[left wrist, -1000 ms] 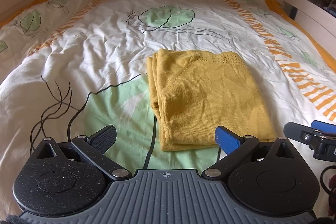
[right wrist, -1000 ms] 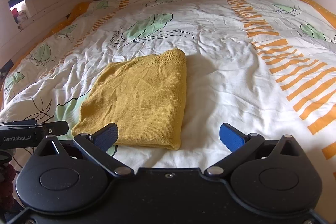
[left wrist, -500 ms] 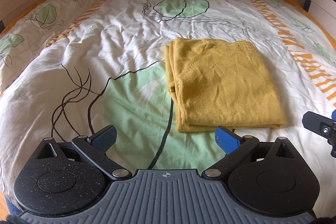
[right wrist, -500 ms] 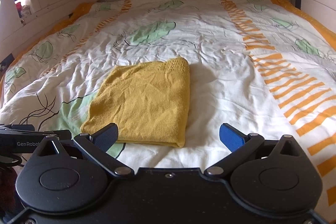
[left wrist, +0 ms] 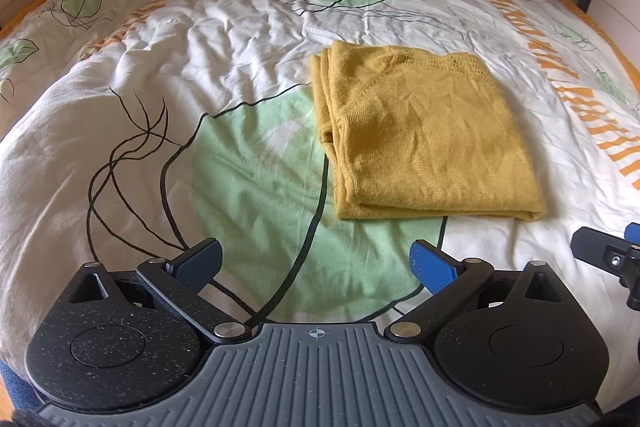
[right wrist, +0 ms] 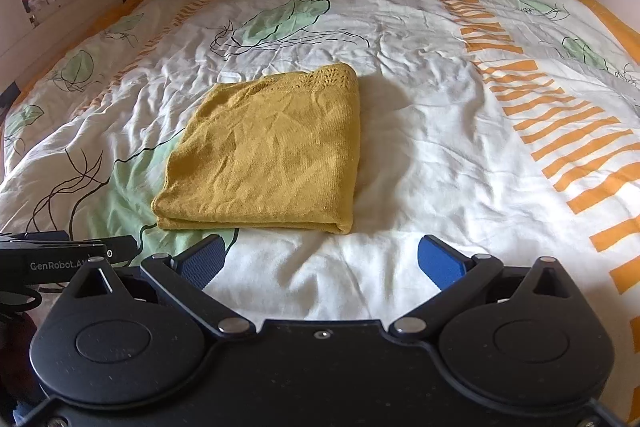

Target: Fold small clothes

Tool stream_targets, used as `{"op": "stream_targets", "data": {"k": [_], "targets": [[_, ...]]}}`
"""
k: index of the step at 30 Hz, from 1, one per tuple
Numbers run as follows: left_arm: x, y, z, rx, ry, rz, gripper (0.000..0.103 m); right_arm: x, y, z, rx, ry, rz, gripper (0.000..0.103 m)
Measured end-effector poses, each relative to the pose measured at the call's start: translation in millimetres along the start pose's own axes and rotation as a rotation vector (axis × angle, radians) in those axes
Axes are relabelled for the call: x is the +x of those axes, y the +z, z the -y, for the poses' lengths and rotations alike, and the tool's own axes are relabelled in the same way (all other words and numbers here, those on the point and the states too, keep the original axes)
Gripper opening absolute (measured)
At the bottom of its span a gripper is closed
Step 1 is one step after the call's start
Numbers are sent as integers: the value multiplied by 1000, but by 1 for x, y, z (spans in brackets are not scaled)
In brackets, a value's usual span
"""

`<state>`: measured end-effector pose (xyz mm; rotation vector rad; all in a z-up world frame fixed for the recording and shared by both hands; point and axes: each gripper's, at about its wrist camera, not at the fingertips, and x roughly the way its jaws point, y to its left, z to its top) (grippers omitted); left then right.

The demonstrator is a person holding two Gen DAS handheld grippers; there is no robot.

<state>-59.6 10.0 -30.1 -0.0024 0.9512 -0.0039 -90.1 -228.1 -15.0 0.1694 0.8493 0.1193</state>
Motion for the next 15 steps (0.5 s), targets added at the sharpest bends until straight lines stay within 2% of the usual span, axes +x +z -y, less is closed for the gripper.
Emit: {"op": "stream_targets", "data": {"k": [15], "targets": [[6,2,0,11,10,-23,101,13,0,0,16,7,-51,102]]}}
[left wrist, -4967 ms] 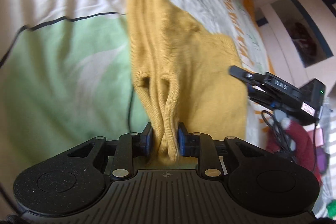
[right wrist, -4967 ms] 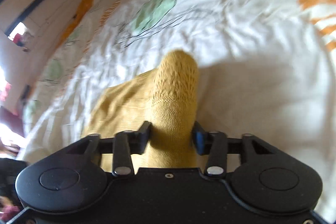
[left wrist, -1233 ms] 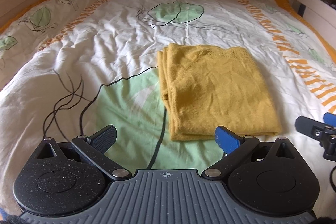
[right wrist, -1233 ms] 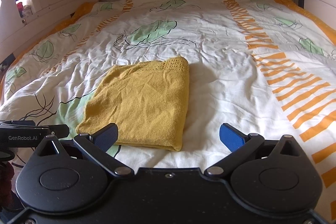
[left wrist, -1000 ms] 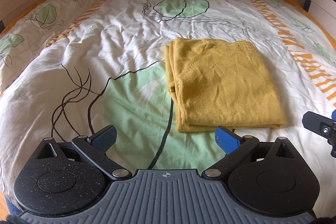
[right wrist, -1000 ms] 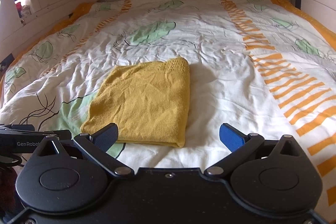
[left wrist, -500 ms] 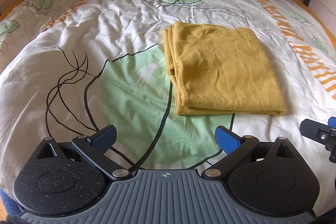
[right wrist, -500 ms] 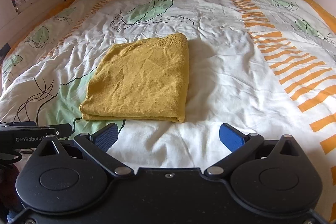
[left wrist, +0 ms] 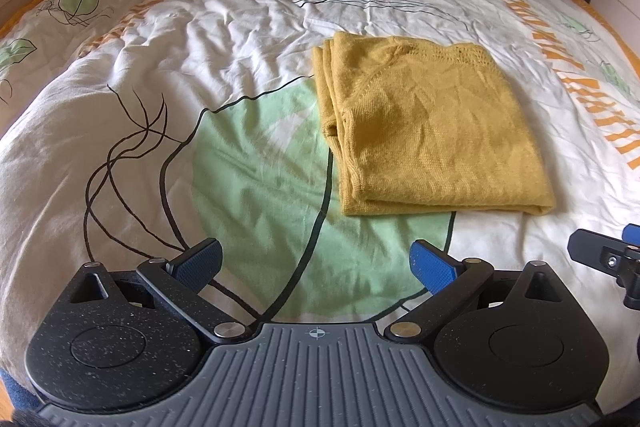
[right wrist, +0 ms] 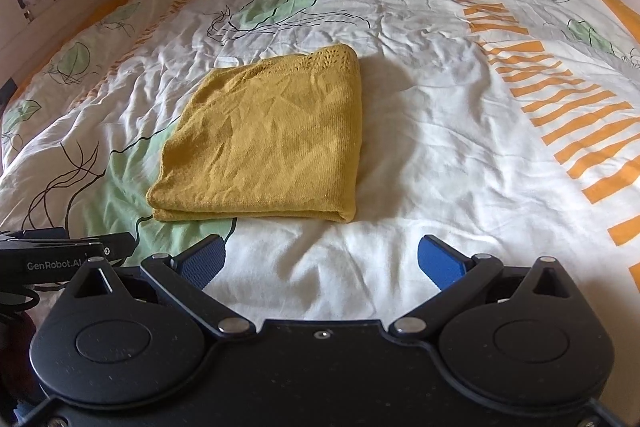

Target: Fold small clothes

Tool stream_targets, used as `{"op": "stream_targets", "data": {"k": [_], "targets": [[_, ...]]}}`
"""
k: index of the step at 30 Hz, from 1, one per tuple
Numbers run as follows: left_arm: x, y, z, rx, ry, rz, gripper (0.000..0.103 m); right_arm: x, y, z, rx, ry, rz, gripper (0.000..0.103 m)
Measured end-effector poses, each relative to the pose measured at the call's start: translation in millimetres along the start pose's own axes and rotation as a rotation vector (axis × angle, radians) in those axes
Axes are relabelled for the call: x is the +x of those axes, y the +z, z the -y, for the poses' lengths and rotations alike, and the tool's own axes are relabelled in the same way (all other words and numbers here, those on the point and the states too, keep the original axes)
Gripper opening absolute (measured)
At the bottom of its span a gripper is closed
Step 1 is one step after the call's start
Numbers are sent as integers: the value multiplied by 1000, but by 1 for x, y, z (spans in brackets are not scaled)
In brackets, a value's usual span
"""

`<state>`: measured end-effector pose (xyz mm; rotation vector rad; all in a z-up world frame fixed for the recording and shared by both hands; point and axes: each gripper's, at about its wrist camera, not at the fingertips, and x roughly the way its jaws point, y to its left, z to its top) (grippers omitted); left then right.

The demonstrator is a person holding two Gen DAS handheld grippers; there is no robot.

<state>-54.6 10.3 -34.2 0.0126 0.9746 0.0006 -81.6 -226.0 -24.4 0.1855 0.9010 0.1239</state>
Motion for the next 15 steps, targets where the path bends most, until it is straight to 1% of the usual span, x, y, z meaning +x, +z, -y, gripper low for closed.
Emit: {"op": "stream_targets", "data": {"k": [15], "targets": [[8,7,0,5,2,-25,101,10,5,0,22,16,-28,102]]}}
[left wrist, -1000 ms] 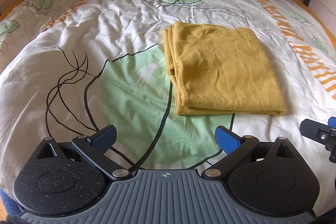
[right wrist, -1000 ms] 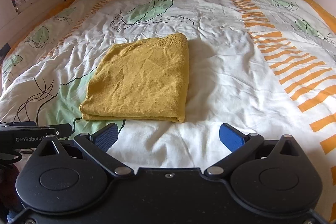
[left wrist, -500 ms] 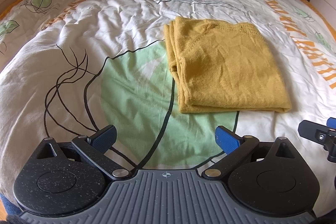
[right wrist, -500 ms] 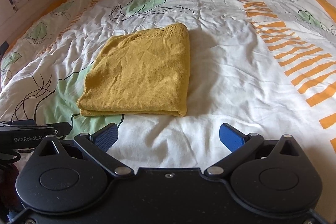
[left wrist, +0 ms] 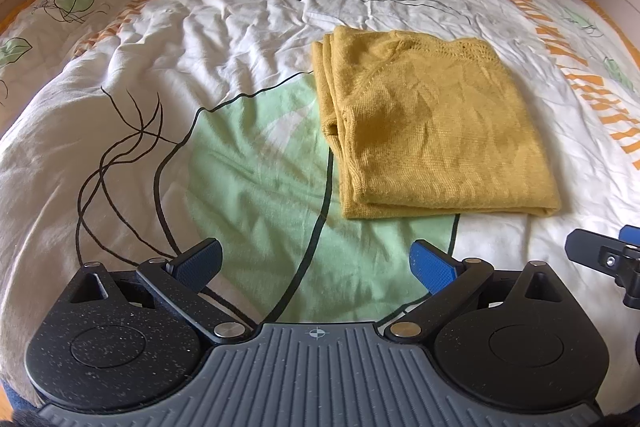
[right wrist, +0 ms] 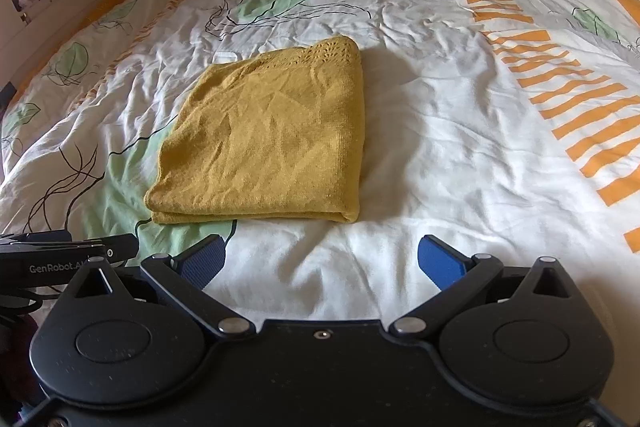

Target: Fold small clothes

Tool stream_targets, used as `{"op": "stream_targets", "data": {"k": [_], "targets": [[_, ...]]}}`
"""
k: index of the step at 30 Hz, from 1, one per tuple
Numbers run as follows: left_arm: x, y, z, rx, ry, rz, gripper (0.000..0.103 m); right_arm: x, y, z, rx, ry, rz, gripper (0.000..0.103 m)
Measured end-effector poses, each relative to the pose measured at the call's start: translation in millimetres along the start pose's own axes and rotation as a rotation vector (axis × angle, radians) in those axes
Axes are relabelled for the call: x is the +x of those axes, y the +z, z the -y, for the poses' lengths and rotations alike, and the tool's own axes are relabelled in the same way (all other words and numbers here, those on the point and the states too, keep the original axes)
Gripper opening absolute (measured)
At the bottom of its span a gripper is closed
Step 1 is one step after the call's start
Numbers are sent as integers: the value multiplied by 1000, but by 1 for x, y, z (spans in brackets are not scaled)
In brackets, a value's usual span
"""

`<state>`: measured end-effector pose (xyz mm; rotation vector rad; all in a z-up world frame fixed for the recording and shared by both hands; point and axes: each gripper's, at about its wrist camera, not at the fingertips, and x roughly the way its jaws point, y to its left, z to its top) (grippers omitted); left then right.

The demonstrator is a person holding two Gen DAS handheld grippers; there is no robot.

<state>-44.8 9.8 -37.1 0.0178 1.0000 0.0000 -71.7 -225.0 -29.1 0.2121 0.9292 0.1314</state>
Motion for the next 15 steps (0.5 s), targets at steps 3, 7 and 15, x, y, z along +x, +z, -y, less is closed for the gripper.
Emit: {"op": "stream_targets", "data": {"k": [3,7,15], "targets": [[2,2,1,3,1,-4,101,3,1,0,2,6,-6,102],[5,4,0,0,1,-13,101,7,3,-1,7,11,-17,102],[13,8,-1,-5,-6,-28,101,16,6,1,13,11,-46,102]]}}
